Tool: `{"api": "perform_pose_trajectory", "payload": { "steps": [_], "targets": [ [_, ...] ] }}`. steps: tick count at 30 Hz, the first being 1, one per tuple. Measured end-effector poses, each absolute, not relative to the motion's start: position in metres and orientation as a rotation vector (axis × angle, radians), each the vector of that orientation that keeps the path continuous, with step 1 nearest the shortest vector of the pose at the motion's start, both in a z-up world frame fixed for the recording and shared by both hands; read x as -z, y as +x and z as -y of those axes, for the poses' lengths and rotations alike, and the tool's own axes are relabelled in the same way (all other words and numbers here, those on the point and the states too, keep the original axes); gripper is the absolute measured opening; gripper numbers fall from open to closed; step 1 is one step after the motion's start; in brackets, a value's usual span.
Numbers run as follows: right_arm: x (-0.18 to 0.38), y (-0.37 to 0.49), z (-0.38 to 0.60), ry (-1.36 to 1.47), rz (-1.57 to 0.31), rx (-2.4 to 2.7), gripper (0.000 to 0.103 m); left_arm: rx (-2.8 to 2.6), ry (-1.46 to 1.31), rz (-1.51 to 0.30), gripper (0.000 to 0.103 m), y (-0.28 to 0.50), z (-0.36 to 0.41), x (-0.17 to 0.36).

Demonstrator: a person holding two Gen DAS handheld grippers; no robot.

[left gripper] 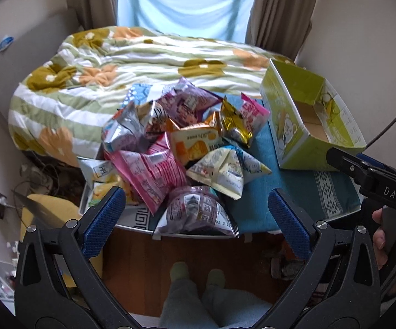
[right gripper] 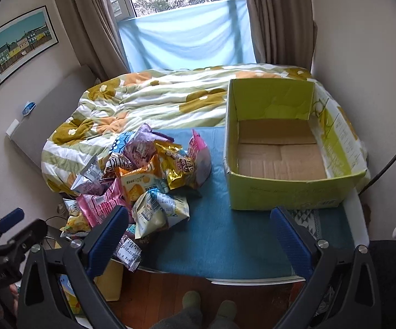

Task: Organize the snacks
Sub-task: 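Grasp the purple-grey snack bag with the left tool while the right tool grasps a white-blue bag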

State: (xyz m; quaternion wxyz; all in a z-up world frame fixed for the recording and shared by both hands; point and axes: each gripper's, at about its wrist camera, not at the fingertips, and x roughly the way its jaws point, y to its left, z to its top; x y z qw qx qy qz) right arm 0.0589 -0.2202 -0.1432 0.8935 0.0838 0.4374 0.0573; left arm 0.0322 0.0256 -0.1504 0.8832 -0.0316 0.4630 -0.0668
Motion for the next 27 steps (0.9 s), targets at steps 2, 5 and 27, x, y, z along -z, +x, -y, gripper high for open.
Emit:
{"api": "perform_pose_trajectory", "payload": {
  "steps": [2,5,27],
  "targets": [
    [0.155,0.068,0.215,0.181,-0.937,-0.11,0.103,0.17,-0.059,-1.016,0.103,0.042,-0.022,0.171],
    [0.174,0.082,0.209,0.206,-0.973,-0.108,0.102,0.199,-0.053,-1.085,0.102,0.057,-0.02,0.201],
    [0.286,0.15,0.173,0.461,-1.207,-0.233,0.102,0.208,-0.056,-1.282,0.095,0.096,-0.007,0.299]
  ]
}}
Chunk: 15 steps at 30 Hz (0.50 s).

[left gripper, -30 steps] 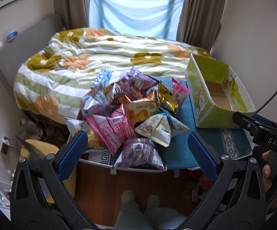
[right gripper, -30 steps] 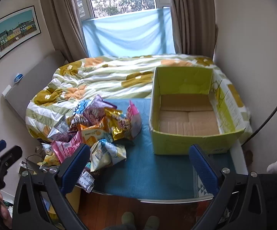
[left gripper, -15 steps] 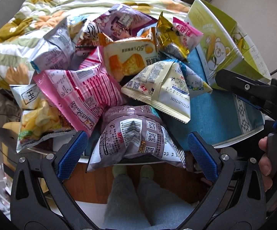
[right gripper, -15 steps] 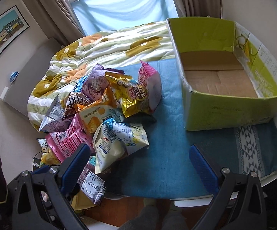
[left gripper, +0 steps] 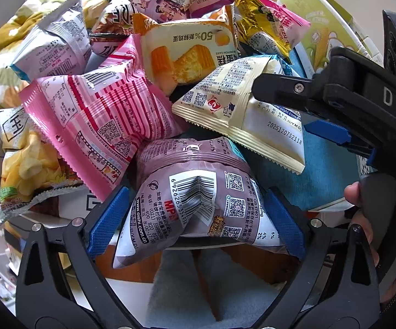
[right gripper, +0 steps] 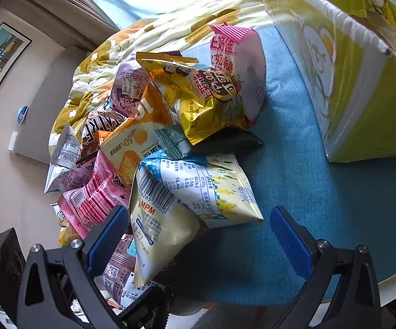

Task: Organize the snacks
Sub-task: 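Grasp the purple-grey snack bag with the left tool while the right tool grasps a white-blue bag, then carry both held bags over the cardboard box and release them inside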

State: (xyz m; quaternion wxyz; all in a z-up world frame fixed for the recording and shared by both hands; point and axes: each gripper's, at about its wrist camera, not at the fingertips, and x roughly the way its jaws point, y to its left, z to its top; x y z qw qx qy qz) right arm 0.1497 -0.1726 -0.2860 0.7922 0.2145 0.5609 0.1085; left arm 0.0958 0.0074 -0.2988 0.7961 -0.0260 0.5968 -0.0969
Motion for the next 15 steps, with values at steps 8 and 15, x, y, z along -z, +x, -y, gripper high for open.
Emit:
{"api": "perform_pose_trajectory", "payload": {
  "steps": [8,15],
  "targets": [
    [0.302,0.164,0.171,0.543,-1.223,-0.301,0.102,0.229,-0.063,-1.293,0.085,0.105,0.002,0.307],
    [0.31,0.172,0.167,0.55,-1.253,-0.327,0.102,0.234,-0.099,-1.299,0.081,0.107,-0.005,0.304]
  ]
}}
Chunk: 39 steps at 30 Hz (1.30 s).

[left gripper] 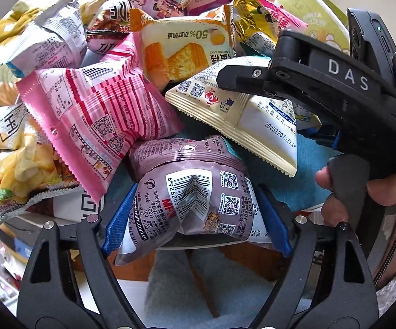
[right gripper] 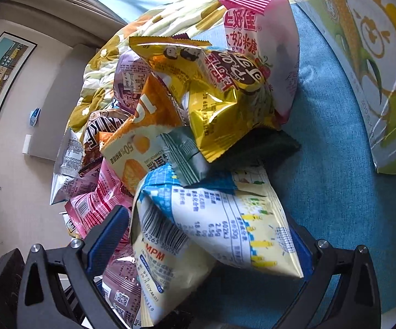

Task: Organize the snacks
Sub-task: 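Carry both held bags over the cardboard box and release them inside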

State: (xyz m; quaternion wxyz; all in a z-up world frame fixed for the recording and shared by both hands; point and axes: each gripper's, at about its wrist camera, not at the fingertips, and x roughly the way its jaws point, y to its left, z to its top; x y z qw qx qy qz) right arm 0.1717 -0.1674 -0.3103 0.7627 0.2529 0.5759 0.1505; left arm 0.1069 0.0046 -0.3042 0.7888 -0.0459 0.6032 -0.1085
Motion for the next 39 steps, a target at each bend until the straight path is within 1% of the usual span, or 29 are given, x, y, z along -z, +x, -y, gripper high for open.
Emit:
{"api": "perform_pose_trajectory", "payload": {
  "steps": [1,2,3,5,6,7,8,9,14,19,26,31,39],
  "targets": [
    [0.311,0.172,0.167,0.553,-1.251,-0.33,0.101,0.233,-0.103,-1.301,0.081,0.108,-0.005,0.304],
    [0.311,0.172,0.166,0.552,-1.252,-0.336,0.093,0.231,-0.108,-1.302,0.081,0.109,-0.006,0.304],
    [0.31,0.172,0.166,0.547,-1.253,-0.345,0.088,0.231,-0.114,-1.303,0.081,0.109,-0.008,0.302],
    [0.309,0.172,0.164,0.539,-1.251,-0.349,0.075,0.23,-0.12,-1.303,0.08,0.109,-0.01,0.297],
    [0.307,0.171,0.165,0.54,-1.245,-0.353,0.073,0.232,-0.125,-1.301,0.08,0.108,-0.011,0.294],
    [0.304,0.17,0.165,0.536,-1.238,-0.355,0.066,0.234,-0.129,-1.297,0.08,0.107,-0.012,0.291],
    [0.301,0.169,0.165,0.525,-1.233,-0.354,0.062,0.236,-0.133,-1.292,0.08,0.106,-0.014,0.287],
    [0.297,0.168,0.164,0.513,-1.227,-0.354,0.061,0.239,-0.135,-1.285,0.08,0.095,-0.016,0.28],
    [0.277,0.163,0.164,0.511,-1.198,-0.365,0.059,0.24,-0.15,-1.261,0.08,0.088,-0.017,0.262],
    [0.256,0.155,0.17,0.514,-1.17,-0.384,0.059,0.23,-0.156,-1.223,0.08,0.072,-0.016,0.233],
    [0.214,0.137,0.183,0.506,-1.103,-0.423,0.059,0.216,-0.159,-1.147,0.08,0.06,-0.011,0.206],
    [0.178,0.126,0.2,0.476,-1.021,-0.432,0.059,0.214,-0.135,-1.077,0.08,0.058,0.014,0.177],
    [0.128,0.117,0.248,0.444,-0.886,-0.388,0.059,0.255,-0.076,-0.936,0.08,0.081,0.066,0.122]
  ]
}}
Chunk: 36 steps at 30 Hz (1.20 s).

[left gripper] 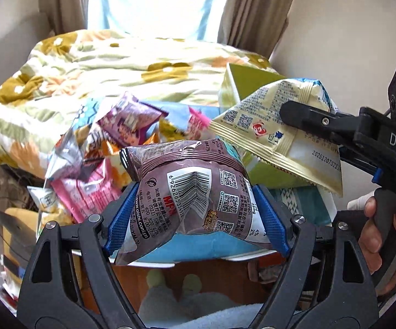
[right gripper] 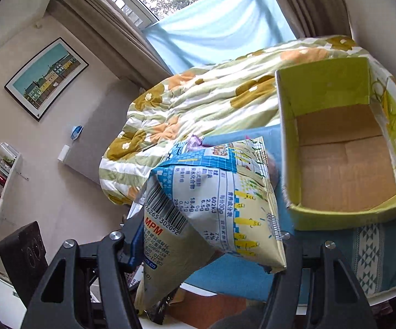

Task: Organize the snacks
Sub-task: 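Carry both held bags over the cardboard box and release them inside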

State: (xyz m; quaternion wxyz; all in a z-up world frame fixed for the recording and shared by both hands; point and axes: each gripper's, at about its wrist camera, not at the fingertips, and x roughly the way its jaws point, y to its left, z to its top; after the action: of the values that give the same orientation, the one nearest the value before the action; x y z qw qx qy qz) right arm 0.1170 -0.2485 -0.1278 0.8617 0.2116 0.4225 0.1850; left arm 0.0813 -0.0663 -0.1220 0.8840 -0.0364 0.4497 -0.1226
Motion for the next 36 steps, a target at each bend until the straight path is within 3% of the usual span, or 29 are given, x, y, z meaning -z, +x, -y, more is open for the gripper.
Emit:
{"api": "perform_pose_trajectory", "payload": {
  "steps": [14,30,36],
  "targets": [
    [0.089,0.156,0.354,0.453,-0.754,-0.124,0.059,0.439,-0.013,-0.891,0.08,0.2,0.169,0.091],
    [0.126,0.242,0.436,0.451,-0.833,0.171,0.059,0.578,0.125,-1.024,0.081,0.378,0.298,0.162],
    [0.148,0.254,0.444,0.456,-0.892,0.205,0.059,0.567,0.181,-1.076,0.096,0.394,0.31,0.189]
  ]
}}
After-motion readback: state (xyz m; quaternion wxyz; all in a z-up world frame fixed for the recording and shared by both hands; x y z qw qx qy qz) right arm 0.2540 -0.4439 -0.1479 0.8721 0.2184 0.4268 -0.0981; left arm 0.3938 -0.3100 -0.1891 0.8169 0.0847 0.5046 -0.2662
